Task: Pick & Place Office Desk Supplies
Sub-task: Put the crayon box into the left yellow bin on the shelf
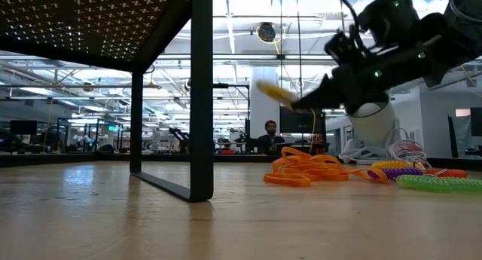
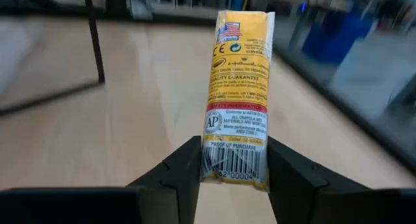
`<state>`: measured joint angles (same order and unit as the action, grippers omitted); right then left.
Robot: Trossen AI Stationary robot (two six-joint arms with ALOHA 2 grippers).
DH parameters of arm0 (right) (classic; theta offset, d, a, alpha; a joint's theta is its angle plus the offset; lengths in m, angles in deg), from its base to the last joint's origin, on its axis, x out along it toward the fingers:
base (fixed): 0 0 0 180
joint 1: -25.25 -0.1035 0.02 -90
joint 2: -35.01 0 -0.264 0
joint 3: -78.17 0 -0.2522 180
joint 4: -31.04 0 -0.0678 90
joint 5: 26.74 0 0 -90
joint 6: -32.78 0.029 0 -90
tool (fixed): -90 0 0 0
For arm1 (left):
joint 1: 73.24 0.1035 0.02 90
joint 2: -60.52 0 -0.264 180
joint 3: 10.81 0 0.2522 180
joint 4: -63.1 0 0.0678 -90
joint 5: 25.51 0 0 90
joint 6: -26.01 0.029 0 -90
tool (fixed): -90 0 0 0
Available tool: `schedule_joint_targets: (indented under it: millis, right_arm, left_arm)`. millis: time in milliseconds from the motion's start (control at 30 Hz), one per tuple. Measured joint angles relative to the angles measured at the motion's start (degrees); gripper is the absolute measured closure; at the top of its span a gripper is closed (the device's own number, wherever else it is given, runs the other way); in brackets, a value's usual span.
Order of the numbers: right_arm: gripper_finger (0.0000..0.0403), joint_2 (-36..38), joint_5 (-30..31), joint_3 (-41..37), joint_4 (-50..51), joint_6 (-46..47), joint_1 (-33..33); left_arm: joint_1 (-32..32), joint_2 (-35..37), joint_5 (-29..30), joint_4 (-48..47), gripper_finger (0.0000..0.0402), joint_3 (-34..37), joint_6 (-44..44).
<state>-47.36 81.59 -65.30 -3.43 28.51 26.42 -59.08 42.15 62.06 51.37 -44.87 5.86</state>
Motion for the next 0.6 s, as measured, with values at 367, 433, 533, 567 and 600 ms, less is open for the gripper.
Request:
schedule_joint_targets:
  millis: [367,433,533,567,600]
  right_arm:
    - [0.0262,0.04,0.09,3.52,-8.32,-11.68,0.00]
    - [0.0262,0.04,0.08,5.78,-5.69,-13.52,0.00]
    - [0.0262,0.04,0.09,9.12,-1.19,-15.84,0.00]
    - [0.0262,0.04,0.15,10.09,0.02,-16.59,0.00]
    - [0.0262,0.04,0.57,11.01,1.05,-17.36,-0.01]
  left_arm:
    - [-0.03,-9.41,-2.07,11.64,0.0183,0.00,-20.61]
    - [-0.03,-13.48,-2.60,15.18,0.0183,0.00,-21.68]
    - [-0.04,-19.58,-2.58,17.30,0.0183,-0.84,-22.17]
    - [-0.03,-21.60,-2.59,17.36,0.0183,-1.61,-21.89]
    - [-0.03,-23.64,-2.60,17.43,0.0183,-2.40,-21.43]
